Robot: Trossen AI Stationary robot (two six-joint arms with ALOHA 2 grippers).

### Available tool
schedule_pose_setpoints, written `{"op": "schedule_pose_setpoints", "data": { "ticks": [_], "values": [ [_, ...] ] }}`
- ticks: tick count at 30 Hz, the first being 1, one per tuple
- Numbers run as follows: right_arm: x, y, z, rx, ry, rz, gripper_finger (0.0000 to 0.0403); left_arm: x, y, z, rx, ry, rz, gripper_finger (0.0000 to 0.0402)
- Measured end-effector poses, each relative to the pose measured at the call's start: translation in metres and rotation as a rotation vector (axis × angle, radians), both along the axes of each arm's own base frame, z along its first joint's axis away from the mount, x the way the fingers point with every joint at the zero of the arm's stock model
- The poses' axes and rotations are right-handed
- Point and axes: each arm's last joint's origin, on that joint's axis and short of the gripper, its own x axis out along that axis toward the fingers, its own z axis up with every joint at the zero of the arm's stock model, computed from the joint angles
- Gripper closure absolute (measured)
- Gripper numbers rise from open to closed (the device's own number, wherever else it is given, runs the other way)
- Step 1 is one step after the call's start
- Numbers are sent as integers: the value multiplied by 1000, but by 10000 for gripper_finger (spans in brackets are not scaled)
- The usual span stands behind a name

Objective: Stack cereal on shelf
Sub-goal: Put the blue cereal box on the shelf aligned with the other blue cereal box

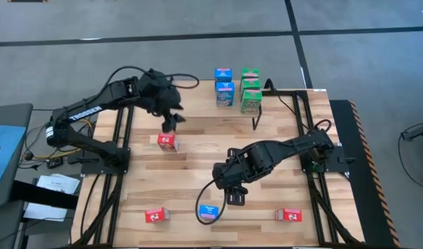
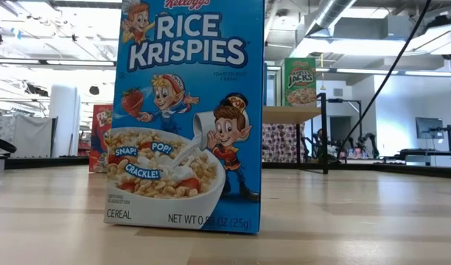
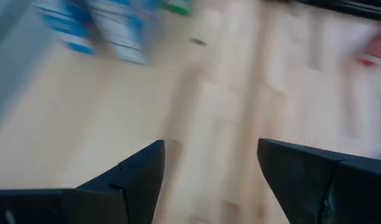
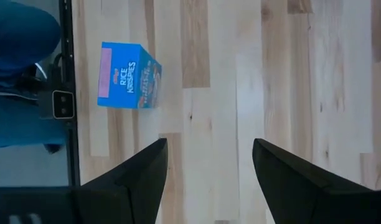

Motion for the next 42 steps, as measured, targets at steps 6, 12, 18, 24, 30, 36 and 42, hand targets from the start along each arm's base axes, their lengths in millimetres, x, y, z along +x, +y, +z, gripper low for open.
{"op": "schedule_pose_setpoints", "data": {
  "ticks": [6,12,18,24,30,36,42],
  "values": [
    [-10,2,-3,-4,93,-69,143,2,-17,-4,-167,5,-170,159],
    [-20,12,-5,-44,141,-60,143,9,-48,-4,-237,7,-317,159],
    [-30,27,-5,-60,160,-32,143,13,-88,-4,-186,40,-391,159],
    [-38,43,-5,-41,158,-58,143,11,-130,-13,-156,85,-450,159],
    [-47,58,-5,-42,148,-67,143,6,-166,-33,-127,136,-479,159],
    [-50,66,-5,-25,130,-108,143,5,-190,-50,-101,99,-485,159],
    [-51,67,-5,-7,134,-157,143,4,-205,-53,-168,70,-471,159]
  ]
}}
